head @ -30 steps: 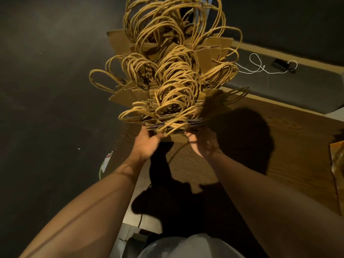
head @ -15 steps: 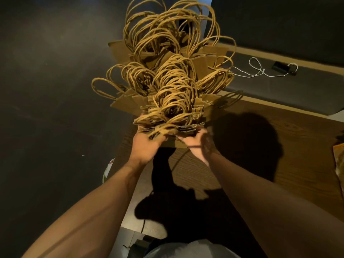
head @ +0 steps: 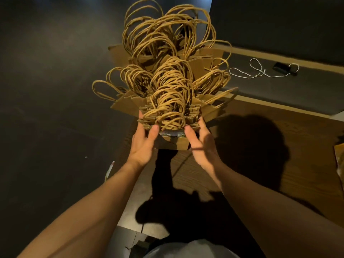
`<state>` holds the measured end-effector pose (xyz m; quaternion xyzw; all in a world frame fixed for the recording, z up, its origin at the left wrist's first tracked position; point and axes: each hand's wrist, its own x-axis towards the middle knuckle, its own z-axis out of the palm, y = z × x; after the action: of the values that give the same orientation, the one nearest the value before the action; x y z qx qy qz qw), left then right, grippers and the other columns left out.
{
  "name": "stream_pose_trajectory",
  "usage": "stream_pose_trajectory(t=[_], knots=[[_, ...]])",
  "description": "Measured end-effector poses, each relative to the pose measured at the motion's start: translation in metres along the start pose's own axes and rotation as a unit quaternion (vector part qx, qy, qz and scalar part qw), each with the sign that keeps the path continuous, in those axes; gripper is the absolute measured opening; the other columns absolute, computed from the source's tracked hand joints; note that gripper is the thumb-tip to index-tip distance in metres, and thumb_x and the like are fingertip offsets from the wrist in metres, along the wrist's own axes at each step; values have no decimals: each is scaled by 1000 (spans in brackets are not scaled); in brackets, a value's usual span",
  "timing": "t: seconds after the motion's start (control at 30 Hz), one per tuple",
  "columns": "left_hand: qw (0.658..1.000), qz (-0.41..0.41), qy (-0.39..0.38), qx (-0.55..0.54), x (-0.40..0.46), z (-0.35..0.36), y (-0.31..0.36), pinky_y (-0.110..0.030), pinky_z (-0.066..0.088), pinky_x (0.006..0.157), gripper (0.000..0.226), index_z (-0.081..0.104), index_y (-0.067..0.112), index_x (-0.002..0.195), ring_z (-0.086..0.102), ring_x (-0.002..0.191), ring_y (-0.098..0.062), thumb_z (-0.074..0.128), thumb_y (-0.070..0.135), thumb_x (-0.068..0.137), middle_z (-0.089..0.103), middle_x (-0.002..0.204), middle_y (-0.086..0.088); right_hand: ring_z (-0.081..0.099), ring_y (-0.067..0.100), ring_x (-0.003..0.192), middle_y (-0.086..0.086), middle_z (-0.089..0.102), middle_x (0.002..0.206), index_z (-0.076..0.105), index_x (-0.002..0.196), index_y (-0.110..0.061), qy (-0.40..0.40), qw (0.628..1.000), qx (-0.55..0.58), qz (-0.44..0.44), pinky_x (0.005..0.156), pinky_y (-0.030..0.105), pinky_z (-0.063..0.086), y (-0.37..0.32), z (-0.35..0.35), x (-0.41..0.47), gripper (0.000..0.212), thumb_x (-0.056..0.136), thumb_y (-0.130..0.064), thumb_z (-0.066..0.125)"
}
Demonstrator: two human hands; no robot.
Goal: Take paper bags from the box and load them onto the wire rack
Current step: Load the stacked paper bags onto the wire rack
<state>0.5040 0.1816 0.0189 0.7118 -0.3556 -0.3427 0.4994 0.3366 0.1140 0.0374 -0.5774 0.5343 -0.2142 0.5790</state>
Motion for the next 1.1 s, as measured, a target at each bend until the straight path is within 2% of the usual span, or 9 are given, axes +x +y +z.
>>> stream_pose_trajectory(t=[0.1, 0.23, 0.4, 0.57, 0.67, 0.73, 0.83, 1.0, 1.1], knots=[[997, -22, 54, -50, 5, 12, 10, -39, 27, 120, 103, 35, 18, 152, 40, 139, -12, 31, 87, 77, 47, 150, 1, 33, 18, 142, 1, 36, 154, 26, 154, -21, 80, 996, 46, -12, 109, 21, 21, -7, 19, -2, 79, 90, -60, 49], [993, -22, 100, -66, 6, 16, 13, -39, 32, 116, 84, 48, 20, 145, 48, 133, -14, 31, 74, 82, 56, 142, 2, 50, 21, 128, 5, 55, 138, 48, 141, -16, 145, 988, 45, -6, 111, 37, 37, -23, 32, -4, 114, 62, -96, 33], [995, -4, 95, -37, 3, 17, 5, -40, 31, 118, 62, 42, 28, 149, 46, 134, -9, 46, 53, 93, 56, 140, 12, 48, 30, 125, 13, 53, 138, 47, 143, -17, 152, 988, -2, 38, 105, 37, 37, -21, 26, 9, 62, 97, -57, 36], [996, -7, 86, -37, 0, 20, 10, -18, 21, 114, 54, 31, 27, 155, 31, 137, 3, 33, 48, 105, 41, 153, 10, 43, 27, 133, 9, 48, 146, 40, 148, -18, 144, 989, 21, 22, 110, 32, 29, -20, 28, 8, 59, 101, -52, 30], [996, -30, 87, 3, 3, 23, 15, -31, 15, 121, 57, 30, 30, 154, 28, 144, -12, 20, 54, 104, 36, 157, 7, 53, 17, 112, 3, 59, 125, 52, 138, -17, 168, 985, 29, -1, 95, 25, 34, -18, 30, 5, 54, 102, -50, 29], [994, -58, 66, -58, 9, 19, 12, -42, 20, 121, 68, 45, 33, 146, 38, 140, -13, 21, 70, 94, 48, 149, 8, 49, 11, 117, -6, 54, 122, 50, 139, -19, 165, 983, 83, -6, 95, 22, 29, -15, 26, 7, 52, 102, -50, 31], [965, -108, 63, -232, 17, 7, 3, -43, 30, 118, 69, 51, 30, 142, 52, 130, -12, 25, 71, 93, 61, 136, 6, 35, 13, 135, -10, 40, 145, 32, 150, -27, 190, 957, 219, 16, 103, 31, 27, -11, 14, 15, 58, 99, -57, 30], [968, -94, 39, -231, 21, 6, 4, -33, 33, 115, 50, 42, 27, 146, 51, 129, -7, 21, 49, 106, 60, 130, 14, 29, 30, 142, 1, 27, 158, 17, 153, -37, 213, 935, 275, 75, 111, 49, 25, -14, -3, 27, 60, 99, -58, 33], [963, -92, -2, -252, 29, 9, 4, -32, 37, 112, 45, 49, 32, 137, 54, 125, -6, 22, 50, 106, 63, 129, 13, 38, 25, 136, -2, 46, 141, 39, 142, -28, 205, 931, 301, 18, 109, 40, 29, -18, -2, 31, 41, 103, -40, 38]])
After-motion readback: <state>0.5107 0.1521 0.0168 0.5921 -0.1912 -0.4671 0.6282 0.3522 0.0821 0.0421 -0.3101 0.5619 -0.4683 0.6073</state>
